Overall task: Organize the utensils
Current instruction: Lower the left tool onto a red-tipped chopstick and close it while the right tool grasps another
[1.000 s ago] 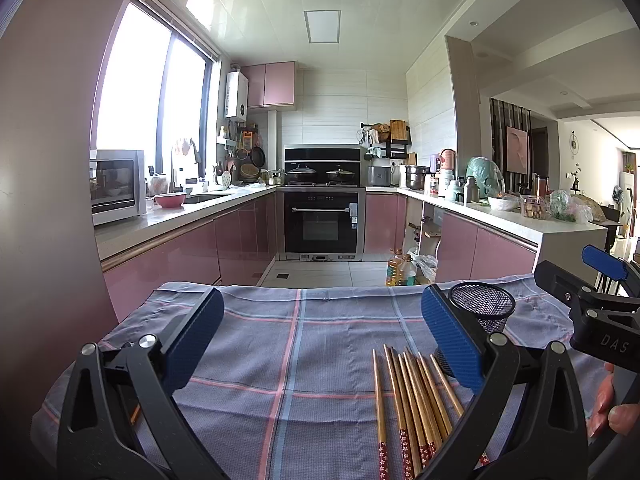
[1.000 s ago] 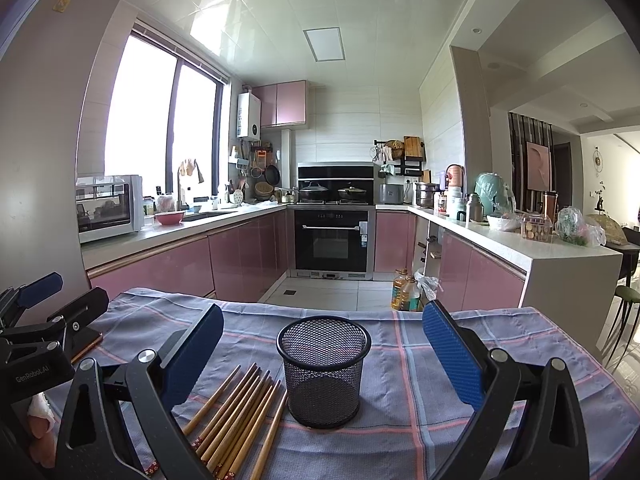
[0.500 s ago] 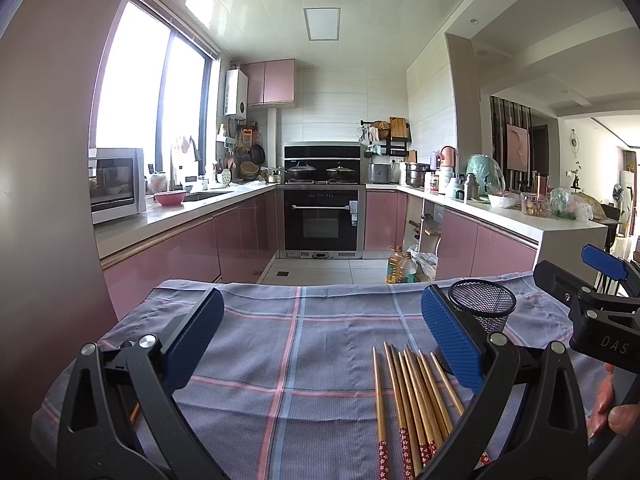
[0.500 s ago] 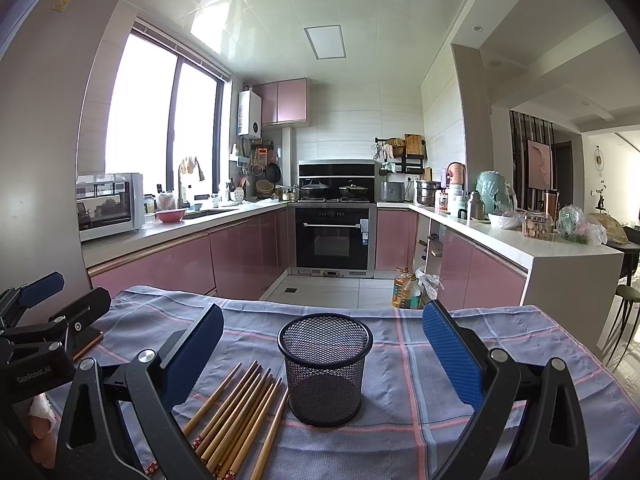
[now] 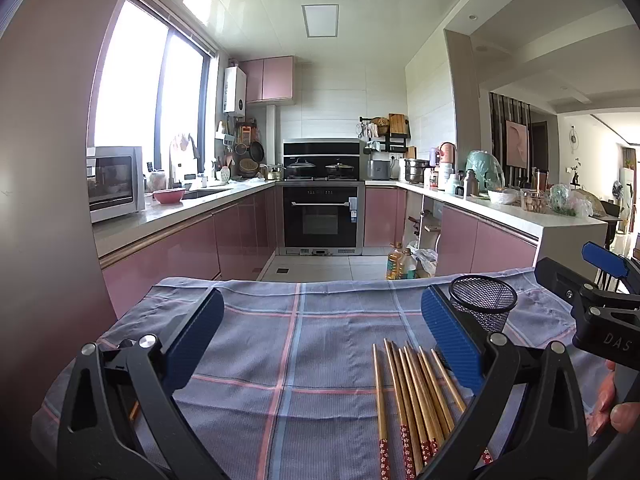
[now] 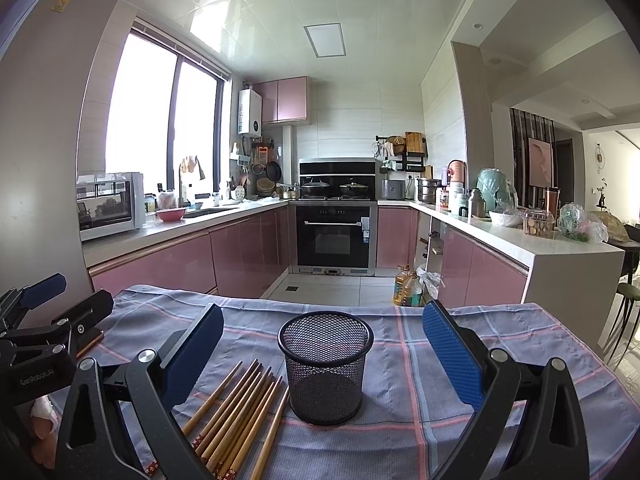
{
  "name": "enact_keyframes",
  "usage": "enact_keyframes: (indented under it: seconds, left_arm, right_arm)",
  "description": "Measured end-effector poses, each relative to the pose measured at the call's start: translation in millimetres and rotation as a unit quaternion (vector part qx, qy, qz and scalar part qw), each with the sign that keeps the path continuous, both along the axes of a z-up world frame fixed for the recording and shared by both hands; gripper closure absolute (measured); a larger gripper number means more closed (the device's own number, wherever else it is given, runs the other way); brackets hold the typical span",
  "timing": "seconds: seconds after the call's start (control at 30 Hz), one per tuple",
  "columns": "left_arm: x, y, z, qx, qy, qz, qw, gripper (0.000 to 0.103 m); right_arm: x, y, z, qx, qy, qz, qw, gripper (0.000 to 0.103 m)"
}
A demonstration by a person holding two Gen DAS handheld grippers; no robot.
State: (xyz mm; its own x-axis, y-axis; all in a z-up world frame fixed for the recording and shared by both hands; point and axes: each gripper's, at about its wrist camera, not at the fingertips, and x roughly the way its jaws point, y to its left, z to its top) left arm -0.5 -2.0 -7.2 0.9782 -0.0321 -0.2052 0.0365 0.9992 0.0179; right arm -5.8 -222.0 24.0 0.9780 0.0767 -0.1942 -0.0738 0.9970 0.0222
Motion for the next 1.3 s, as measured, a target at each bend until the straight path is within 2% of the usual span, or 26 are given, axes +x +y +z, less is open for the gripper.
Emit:
enact_keyframes:
  seconds: [0.17, 0.33, 0.47, 0.63, 0.87, 1.0, 1.07, 1.3]
  left_arm:
    - [5, -2, -5, 0.006, 0.015, -0.005, 0.9999, 0.006]
    - [16, 1, -13, 0.008, 0.046, -0.009, 0.9989, 0.006]
    - [28, 3, -22, 0.012, 0.078, -0.020, 0.9967, 0.006]
    - [48, 2, -40, 0.019, 0.126, -0.030, 0.9913, 0.006]
    - [71, -6, -67, 0.057, 0.186, -0.037, 0.9803, 0.006]
    - [85, -8, -83, 0.069, 0.220, -0.049, 0.9718, 0.010]
    - [90, -8, -90, 0.064, 0.237, -0.059, 0.9675, 0.017]
    - [110, -9, -106, 0.066, 0.277, -0.072, 0.9559, 0.026]
  right_arm:
    - [6, 2, -6, 0.001, 0.022, 0.015, 1.000, 0.007]
    - [15, 1, -19, 0.007, 0.066, 0.032, 0.997, 0.007]
    - [24, 3, -35, 0.001, 0.114, 0.044, 0.993, 0.007]
    - [41, 10, -60, -0.006, 0.189, 0.068, 0.980, 0.007]
    - [57, 29, -94, -0.026, 0.273, 0.095, 0.957, 0.021]
    - [60, 30, -96, -0.023, 0.290, 0.100, 0.952, 0.027]
    - [61, 30, -98, -0.024, 0.297, 0.101, 0.949, 0.030]
    - [67, 27, -104, -0.009, 0.323, 0.104, 0.941, 0.043]
